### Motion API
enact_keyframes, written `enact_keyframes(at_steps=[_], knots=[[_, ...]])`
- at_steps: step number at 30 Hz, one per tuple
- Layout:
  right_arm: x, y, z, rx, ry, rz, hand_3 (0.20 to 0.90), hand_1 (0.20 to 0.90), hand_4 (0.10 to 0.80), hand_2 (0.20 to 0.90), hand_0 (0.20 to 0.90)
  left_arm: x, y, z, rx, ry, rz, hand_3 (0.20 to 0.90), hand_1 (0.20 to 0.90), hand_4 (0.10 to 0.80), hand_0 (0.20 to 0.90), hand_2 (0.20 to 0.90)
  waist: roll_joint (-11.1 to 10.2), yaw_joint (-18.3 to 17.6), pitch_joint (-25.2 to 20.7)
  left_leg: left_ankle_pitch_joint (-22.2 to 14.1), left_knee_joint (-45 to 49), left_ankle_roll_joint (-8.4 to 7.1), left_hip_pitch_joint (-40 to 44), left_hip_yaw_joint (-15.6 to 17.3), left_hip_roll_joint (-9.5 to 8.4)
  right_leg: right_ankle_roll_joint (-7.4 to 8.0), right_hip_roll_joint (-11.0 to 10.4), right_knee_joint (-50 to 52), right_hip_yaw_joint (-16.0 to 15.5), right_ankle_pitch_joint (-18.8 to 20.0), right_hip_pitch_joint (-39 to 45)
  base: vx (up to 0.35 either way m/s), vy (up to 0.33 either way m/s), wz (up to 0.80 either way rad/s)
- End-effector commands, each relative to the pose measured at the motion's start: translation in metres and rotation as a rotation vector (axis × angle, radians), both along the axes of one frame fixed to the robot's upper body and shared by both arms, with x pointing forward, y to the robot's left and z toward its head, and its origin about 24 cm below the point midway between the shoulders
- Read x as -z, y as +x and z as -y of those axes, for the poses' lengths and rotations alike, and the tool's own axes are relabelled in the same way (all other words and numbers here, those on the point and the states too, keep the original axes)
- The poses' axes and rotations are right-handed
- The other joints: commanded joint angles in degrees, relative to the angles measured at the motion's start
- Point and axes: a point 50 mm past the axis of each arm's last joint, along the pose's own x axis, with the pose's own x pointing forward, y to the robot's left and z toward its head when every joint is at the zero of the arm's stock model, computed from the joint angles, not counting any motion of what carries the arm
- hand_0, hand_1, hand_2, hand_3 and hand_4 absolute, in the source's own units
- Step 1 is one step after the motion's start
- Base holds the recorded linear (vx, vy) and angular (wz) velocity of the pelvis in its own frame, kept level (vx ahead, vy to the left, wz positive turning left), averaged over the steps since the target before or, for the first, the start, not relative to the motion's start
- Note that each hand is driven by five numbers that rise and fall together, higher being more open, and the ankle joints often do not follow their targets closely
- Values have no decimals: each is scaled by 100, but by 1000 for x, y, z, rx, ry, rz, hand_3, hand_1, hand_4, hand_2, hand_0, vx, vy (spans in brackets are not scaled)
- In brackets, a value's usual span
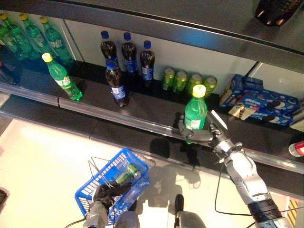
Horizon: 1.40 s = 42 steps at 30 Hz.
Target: Pick up the drink and place into the basket.
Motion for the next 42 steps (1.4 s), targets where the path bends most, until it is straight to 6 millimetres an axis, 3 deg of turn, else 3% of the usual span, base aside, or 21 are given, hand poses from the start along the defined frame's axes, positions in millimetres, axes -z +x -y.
enact_keyframes(at_steps=[1, 9, 14, 18, 21, 33, 42], knots=[[-37, -10, -18, -109, 137, 220, 200, 300, 100, 300, 300, -45, 33, -36, -61, 110, 331, 200, 300, 100, 300, 300, 97, 102, -1528, -171, -17, 39, 59, 211, 62, 108, -211, -11, -91, 67, 19, 0, 0, 0], [-31, -8, -23, -105, 159, 174, 200, 300, 100, 300, 300, -81, 49, -21, 35, -17, 592, 200, 300, 100, 300, 300, 97, 486, -1398, -109, -17, 19, 0, -4, 80, 126, -297, -11, -456, 48, 135, -14, 29, 15], [-26, -7, -30, -99, 165, 150, 200, 300, 100, 300, 300, -124, 67, -5, 181, -93, 798, 200, 300, 100, 300, 300, 69, 808, -1330, -57, -17, 8, -57, -214, 77, 141, -365, -11, -790, 13, 263, -12, 15, 27], [-26, -6, -34, -98, 170, 148, 200, 300, 100, 300, 300, -141, 73, 5, 259, -134, 867, 200, 300, 100, 300, 300, 57, 907, -1301, -41, -17, 14, -72, -276, 77, 142, -379, -11, -898, 12, 302, 2, -10, 32], [-23, -3, -45, -99, 175, 148, 200, 300, 100, 300, 300, -173, 80, 23, 385, -206, 996, 200, 300, 100, 300, 300, 62, 1154, -1251, -22, -17, 22, -86, -403, 72, 123, -381, 2, -1103, -11, 385, 16, -20, 24], [-25, 8, -71, -157, 121, 137, 200, 300, 100, 300, 300, -234, 76, 60, 742, -337, 1211, 200, 300, 100, 300, 300, 54, 1731, -1196, 66, -17, 4, -187, -709, 21, 103, -375, 23, -1583, -65, 566, 34, -8, 25], [-24, 12, -89, -191, 87, 141, 200, 300, 100, 300, 300, -258, 68, 76, 959, -420, 1280, 200, 300, 100, 300, 300, -1, 2050, -1261, 93, -17, 24, -246, -901, -66, 72, -324, 40, -1727, -98, 635, 45, -9, 15]])
